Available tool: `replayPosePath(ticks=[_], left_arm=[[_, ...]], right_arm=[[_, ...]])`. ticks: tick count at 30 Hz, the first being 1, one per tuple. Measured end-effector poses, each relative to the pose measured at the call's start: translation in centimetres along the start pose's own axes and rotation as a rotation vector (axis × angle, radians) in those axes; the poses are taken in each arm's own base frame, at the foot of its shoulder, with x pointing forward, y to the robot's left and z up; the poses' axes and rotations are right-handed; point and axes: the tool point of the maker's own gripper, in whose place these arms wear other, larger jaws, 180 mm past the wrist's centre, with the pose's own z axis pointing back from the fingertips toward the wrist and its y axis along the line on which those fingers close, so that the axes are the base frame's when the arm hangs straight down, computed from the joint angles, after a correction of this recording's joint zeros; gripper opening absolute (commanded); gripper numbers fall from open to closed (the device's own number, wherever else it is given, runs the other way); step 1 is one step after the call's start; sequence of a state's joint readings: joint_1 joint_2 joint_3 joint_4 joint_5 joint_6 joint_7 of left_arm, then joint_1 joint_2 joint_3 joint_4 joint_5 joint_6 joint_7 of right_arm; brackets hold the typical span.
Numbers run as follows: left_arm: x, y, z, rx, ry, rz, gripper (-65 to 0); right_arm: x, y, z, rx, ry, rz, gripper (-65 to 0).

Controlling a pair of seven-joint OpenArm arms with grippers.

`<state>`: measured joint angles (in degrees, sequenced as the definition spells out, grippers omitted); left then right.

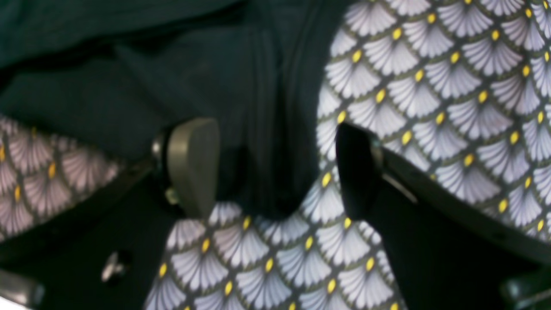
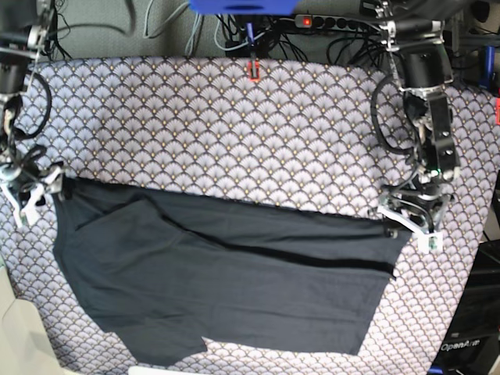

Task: Fold the T-shirt properly
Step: 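Lower the held shoulder edge onto the shirt's middle and release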

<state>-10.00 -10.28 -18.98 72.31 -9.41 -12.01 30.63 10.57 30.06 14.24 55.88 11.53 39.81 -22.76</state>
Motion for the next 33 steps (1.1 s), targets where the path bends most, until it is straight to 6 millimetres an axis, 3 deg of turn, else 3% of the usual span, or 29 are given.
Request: replayPosePath(ticks=[13, 18, 23, 26, 30, 33], left_arm=[[-0.1, 0.1, 0.0, 0.002, -0.001, 0.0, -32.5], [-0.3, 0.3, 0.1, 0.011, 0.001, -0.001, -32.5], [0.3, 3.1, 0.6, 0.076, -0.027, 0.084, -32.5], [-0.6, 4.6, 0.4, 0.111, -0.007, 0.106, -32.5], [-2.5, 4.0, -0.9, 0.092, 0.057, 0.136, -32.5], [-2.5, 3.5, -1.8, 0.076, 0.071, 0.152, -32.5]], right_arm=[[-1.4, 2.6, -0.7, 0.039, 0.007, -0.018, -21.3], [-1.1, 1.6, -0.2, 0.008, -0.021, -0.065, -21.4], [-1.1, 1.4, -0.2, -0.001, -0.037, -0.093, -21.4], [-1.4, 1.4, -0.1, 0.0, -0.034, -0.095, -21.4], [-1.8, 1.6, 0.0, 0.002, -0.029, -0.098, -21.4], [-1.8, 1.9, -0.2, 0.007, -0.031, -0.101, -21.4]])
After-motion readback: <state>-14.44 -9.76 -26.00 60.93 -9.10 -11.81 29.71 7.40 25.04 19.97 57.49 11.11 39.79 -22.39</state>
